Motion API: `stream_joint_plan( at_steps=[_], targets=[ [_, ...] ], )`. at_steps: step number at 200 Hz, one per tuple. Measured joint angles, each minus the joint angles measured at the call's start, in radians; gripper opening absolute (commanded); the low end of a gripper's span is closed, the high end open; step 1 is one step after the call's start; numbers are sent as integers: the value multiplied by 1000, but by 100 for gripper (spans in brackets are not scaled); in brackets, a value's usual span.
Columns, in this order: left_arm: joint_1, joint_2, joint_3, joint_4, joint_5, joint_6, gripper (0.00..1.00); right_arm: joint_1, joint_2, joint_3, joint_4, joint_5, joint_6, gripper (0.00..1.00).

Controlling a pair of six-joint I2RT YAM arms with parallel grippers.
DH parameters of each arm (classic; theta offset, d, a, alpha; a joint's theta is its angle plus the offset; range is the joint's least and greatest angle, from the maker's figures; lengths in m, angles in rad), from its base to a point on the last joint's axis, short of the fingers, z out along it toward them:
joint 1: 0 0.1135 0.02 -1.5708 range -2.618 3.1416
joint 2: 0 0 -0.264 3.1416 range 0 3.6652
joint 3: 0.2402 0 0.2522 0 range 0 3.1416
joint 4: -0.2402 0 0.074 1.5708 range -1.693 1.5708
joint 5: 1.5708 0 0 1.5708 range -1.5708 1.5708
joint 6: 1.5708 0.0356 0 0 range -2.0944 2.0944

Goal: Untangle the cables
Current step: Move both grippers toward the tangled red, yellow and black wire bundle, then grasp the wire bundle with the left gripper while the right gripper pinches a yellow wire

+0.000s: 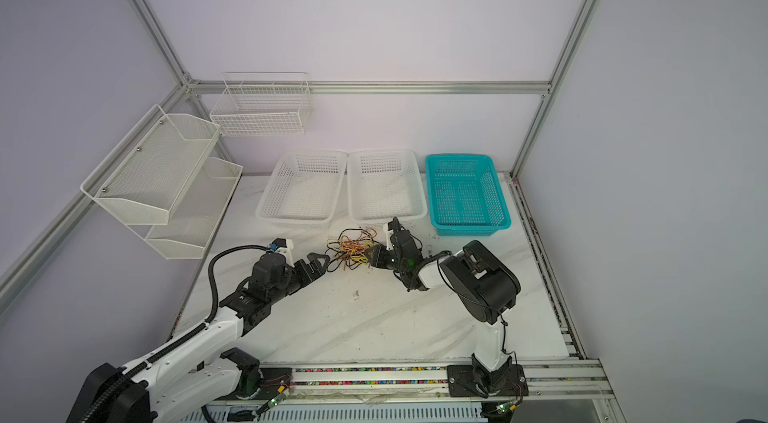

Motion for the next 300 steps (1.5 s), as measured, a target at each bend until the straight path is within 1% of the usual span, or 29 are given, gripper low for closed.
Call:
stream_joint_plan(
  at_steps=[20,48,90,124,133,148,155,163,177,193,214,227,238,255,266,288,292,300],
  targets=[
    [-12,45,0,35,0,-11,100,27,6,24,-6,0,-18,17],
    [-20,89,0,84,3,-26,100,63,-15,28,-9,3,-66,0],
    [-27,99,-26,142,6,-27,100,100,-38,21,-22,0,-129,0],
    [-27,106,-27,151,15,-26,100,158,-141,-17,-71,3,-190,0],
    [-27,111,-27,154,17,-24,98,173,-178,-26,-87,3,-206,0],
    [-27,134,-27,161,21,-17,93,191,-229,-37,-105,0,-224,0],
    [-27,149,-27,166,24,-17,89,200,-254,-43,-119,-2,-234,0],
    [-27,171,-27,176,29,-17,85,205,-270,-47,-135,-3,-240,0],
    [-27,206,-27,192,43,-18,82,214,-294,-64,-154,-3,-251,0],
    [-29,242,-27,213,61,-18,74,218,-314,-86,-179,-3,-258,0],
    [-32,268,-28,248,76,-23,61,220,-352,-120,-210,-6,-262,0],
    [-33,277,-37,290,91,-27,56,223,-385,-135,-233,-4,-262,0],
    [-33,284,-47,322,100,-31,50,225,-416,-145,-253,-4,-262,0],
    [-34,293,-63,357,115,-47,38,228,-467,-165,-271,2,-256,0],
    [-34,293,-73,375,120,-52,30,229,-482,-174,-280,4,-246,0],
    [-33,285,-92,388,121,-58,21,229,-498,-195,-311,31,-218,0],
    [-33,281,-95,386,121,-58,18,229,-500,-200,-317,38,-211,0],
    [-33,264,-104,384,122,-62,12,229,-513,-209,-333,51,-202,4]
  ],
)
